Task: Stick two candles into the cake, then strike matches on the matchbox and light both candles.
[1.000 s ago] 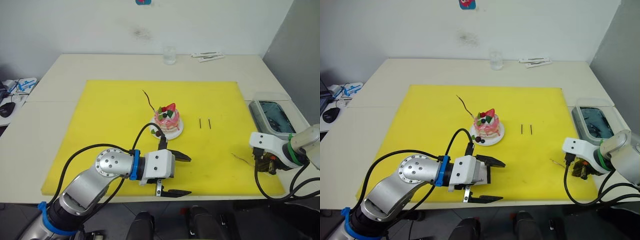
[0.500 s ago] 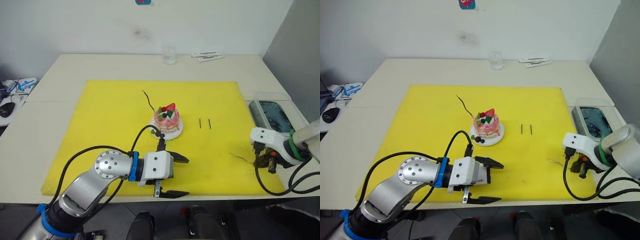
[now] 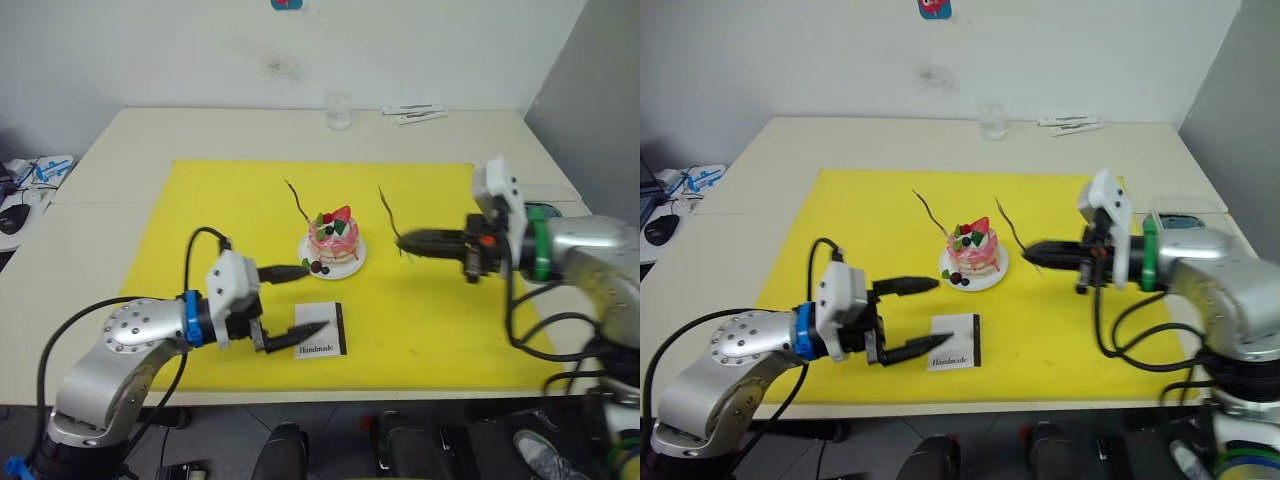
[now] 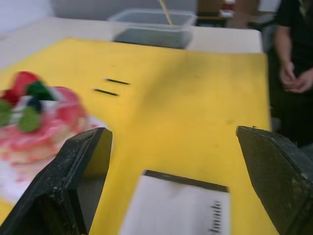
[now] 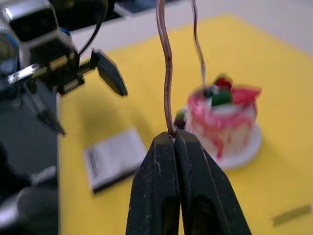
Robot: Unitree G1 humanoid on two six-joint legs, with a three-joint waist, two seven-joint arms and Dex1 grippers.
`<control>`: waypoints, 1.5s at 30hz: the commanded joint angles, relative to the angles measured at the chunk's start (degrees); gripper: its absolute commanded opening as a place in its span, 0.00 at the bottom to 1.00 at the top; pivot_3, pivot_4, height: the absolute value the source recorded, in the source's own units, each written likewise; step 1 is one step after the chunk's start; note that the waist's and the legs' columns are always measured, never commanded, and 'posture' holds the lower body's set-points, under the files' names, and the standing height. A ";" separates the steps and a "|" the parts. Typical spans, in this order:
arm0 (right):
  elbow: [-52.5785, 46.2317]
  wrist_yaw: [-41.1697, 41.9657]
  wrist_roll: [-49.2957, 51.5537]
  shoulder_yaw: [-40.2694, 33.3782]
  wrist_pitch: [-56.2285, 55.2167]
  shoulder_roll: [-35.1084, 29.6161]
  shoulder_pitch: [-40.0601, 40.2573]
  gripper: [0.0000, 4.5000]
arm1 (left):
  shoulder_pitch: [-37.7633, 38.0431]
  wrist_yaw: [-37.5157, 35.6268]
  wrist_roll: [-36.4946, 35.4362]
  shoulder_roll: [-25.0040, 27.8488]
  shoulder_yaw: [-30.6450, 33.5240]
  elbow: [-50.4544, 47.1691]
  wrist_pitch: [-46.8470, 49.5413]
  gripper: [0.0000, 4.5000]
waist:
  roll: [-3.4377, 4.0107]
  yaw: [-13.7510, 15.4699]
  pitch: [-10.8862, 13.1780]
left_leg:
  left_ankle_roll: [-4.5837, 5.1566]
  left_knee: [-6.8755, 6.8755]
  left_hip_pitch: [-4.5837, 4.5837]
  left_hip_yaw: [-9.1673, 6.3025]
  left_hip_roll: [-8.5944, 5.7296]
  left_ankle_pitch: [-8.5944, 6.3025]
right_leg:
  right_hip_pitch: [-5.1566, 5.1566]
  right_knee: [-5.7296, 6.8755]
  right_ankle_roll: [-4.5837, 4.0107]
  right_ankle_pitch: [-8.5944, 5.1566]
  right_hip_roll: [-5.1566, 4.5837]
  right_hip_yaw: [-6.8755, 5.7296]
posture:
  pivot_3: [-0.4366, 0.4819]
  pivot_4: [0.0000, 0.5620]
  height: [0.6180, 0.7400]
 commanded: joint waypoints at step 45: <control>31.37 -23.42 -19.94 11.41 -52.57 26.05 6.50 0.01 | -11.08 5.03 -5.93 1.24 1.51 2.25 8.94 1.00 | 0.00 -0.25 0.00 | -0.01 -0.14 0.02 0.00 0.00 0.01 | -0.12 0.09 -0.24 -0.02 0.03 0.03 | 0.48 0.27 1.00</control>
